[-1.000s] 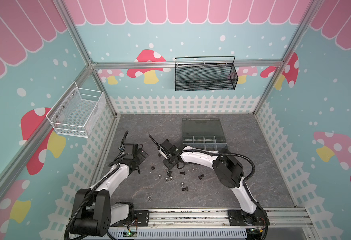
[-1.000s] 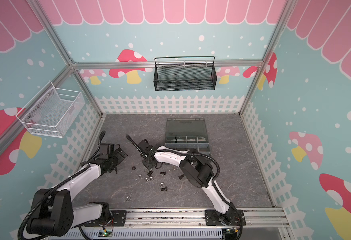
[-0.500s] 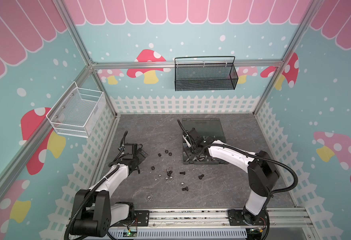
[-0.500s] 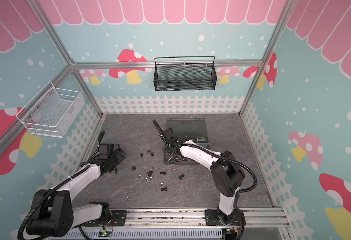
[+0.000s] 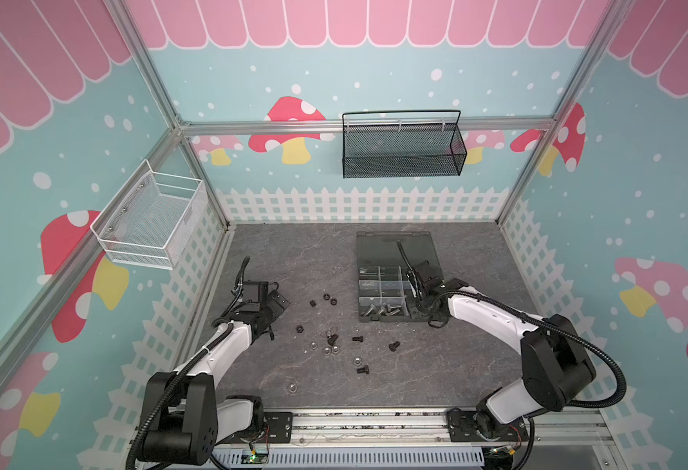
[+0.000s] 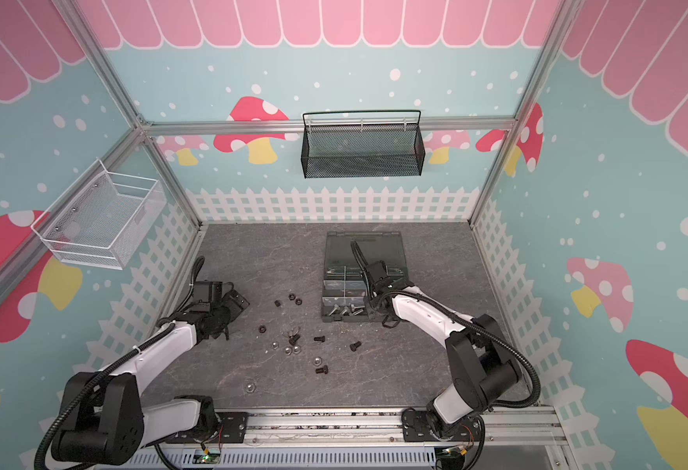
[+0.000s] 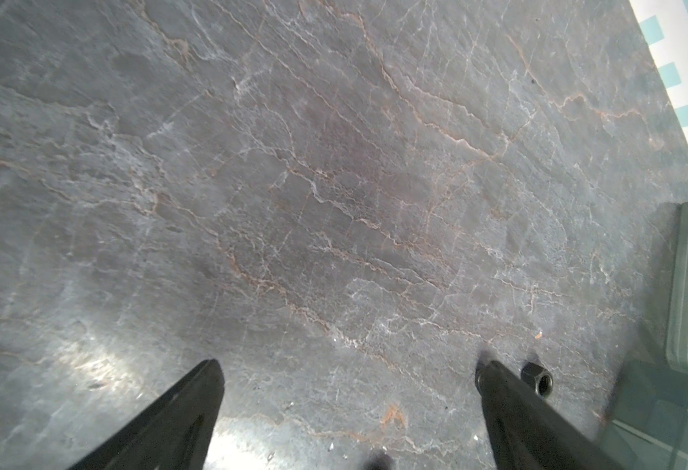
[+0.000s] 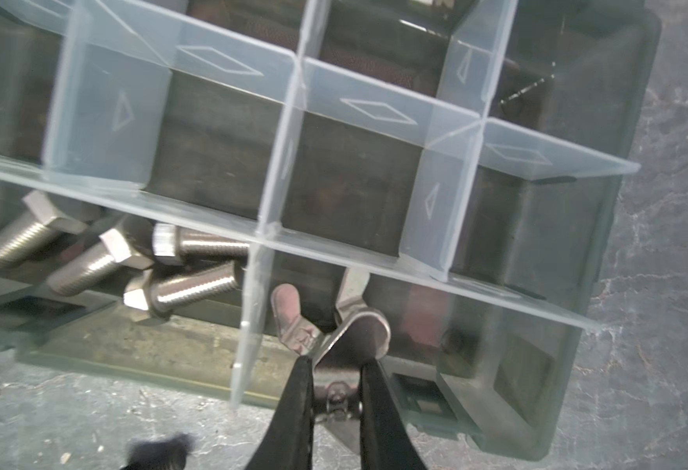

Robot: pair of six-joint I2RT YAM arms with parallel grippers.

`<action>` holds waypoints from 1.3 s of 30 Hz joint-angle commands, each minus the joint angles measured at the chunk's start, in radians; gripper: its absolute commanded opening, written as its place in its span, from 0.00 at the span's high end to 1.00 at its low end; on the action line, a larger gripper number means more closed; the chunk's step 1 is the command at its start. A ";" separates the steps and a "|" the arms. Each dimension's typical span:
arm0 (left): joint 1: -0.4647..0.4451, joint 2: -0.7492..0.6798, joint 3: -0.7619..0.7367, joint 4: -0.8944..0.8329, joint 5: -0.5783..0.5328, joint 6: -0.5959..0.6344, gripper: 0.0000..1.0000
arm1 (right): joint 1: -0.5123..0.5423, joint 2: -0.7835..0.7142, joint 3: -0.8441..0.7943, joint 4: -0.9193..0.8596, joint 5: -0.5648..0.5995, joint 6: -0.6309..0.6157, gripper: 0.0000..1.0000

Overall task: Sort the screws and nuts into containers
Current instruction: 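Carry the wing nut with the right gripper into the box compartment nearest the robot, then open the right gripper and move it back toward the pile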

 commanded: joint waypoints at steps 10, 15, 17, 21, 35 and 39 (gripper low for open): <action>0.005 -0.010 0.009 0.004 0.010 -0.006 0.00 | -0.082 0.001 -0.037 0.009 0.007 -0.023 0.93; 0.005 -0.009 0.008 0.005 0.008 -0.005 0.00 | -0.092 0.003 -0.049 0.013 0.002 -0.021 0.87; 0.005 -0.009 0.009 0.005 0.008 -0.006 0.00 | -0.093 -0.001 -0.056 0.013 0.003 -0.018 0.81; 0.005 -0.004 0.010 0.004 0.008 -0.005 0.00 | -0.094 -0.004 -0.060 0.013 0.005 -0.014 0.72; 0.006 -0.001 0.010 0.004 0.010 -0.003 0.00 | -0.092 -0.043 -0.005 -0.029 -0.003 0.005 0.61; 0.005 0.007 0.007 0.017 0.023 0.000 0.00 | -0.069 -0.084 0.031 -0.036 -0.025 0.018 0.58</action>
